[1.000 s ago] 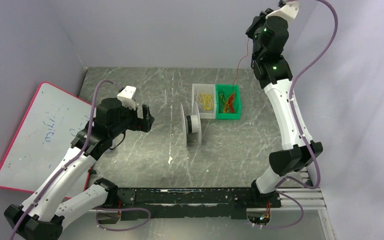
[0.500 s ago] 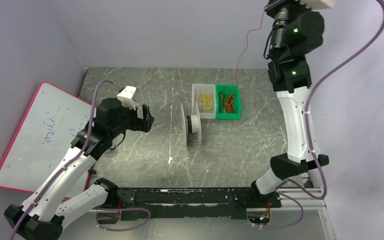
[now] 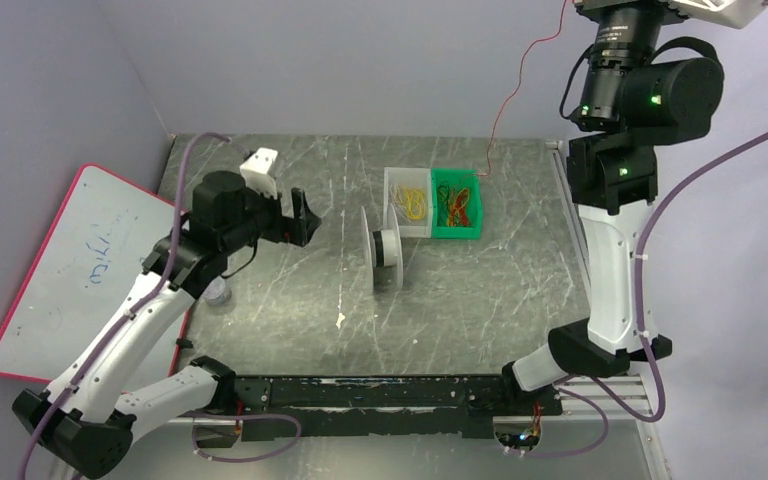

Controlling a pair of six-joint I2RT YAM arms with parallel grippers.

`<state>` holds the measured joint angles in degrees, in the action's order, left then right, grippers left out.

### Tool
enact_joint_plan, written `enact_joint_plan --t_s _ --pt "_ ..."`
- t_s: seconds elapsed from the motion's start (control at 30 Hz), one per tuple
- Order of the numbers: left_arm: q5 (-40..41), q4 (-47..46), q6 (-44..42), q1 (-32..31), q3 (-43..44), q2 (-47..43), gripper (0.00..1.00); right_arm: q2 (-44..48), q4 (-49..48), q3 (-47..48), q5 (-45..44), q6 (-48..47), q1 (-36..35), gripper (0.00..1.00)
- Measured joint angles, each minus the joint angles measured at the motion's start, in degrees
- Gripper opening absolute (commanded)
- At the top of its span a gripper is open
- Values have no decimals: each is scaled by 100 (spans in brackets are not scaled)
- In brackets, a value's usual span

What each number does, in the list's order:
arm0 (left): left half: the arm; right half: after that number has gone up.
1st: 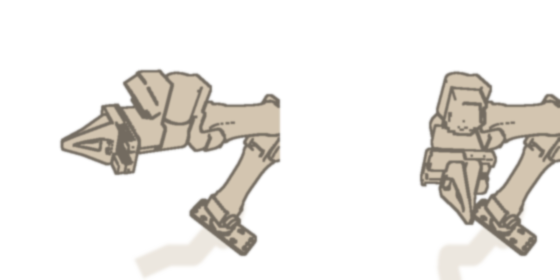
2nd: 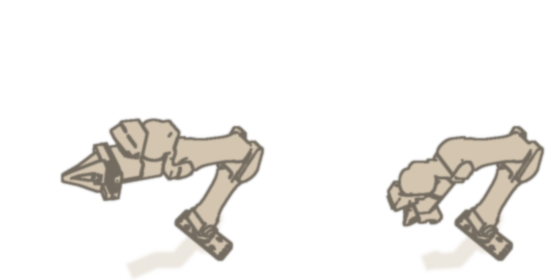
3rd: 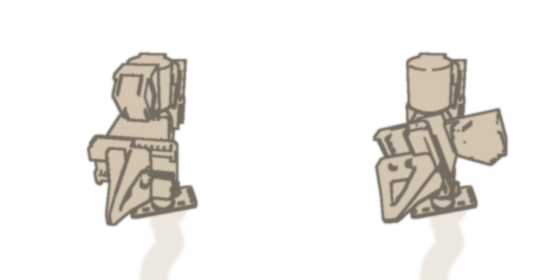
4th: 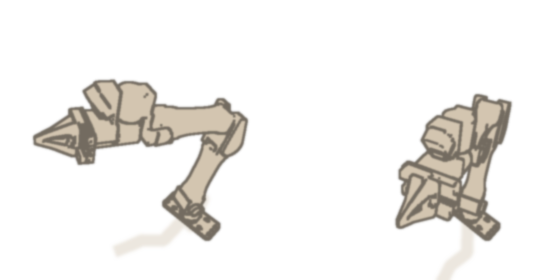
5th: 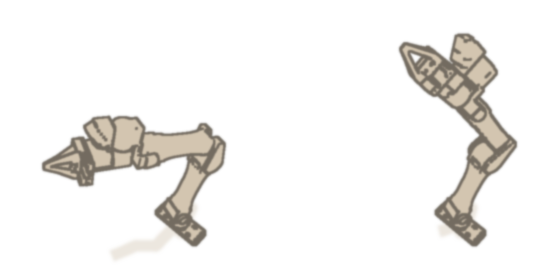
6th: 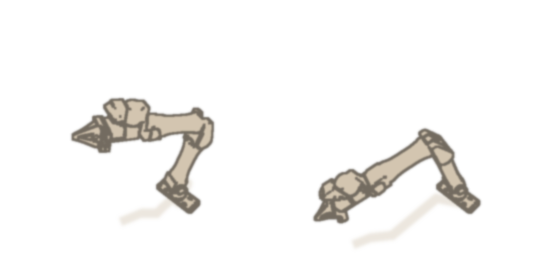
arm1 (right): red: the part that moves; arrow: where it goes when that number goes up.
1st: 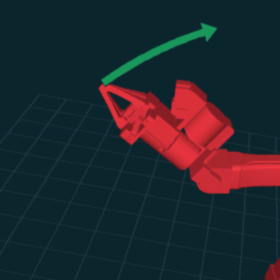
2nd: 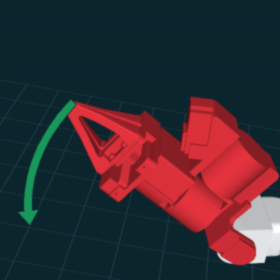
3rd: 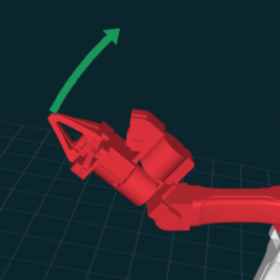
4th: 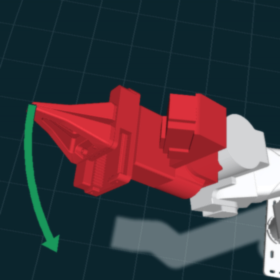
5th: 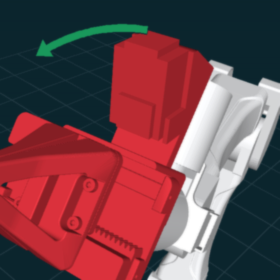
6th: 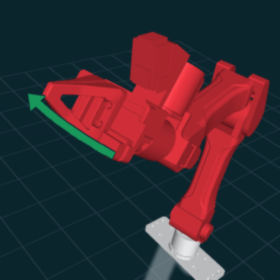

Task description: Wrap the cables

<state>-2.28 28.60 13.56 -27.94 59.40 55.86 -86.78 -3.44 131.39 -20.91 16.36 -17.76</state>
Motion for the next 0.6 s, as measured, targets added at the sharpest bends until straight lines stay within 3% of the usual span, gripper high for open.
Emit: enact_joint_plan --t_s 0.33,0.6 --pt "-1528 -570 129 0 2076 931 99 688 229 -94 850 551 0 0" --pt "-2964 -1982 203 -385 2293 1735 99 1285 507 -490 1493 1025 0 0"
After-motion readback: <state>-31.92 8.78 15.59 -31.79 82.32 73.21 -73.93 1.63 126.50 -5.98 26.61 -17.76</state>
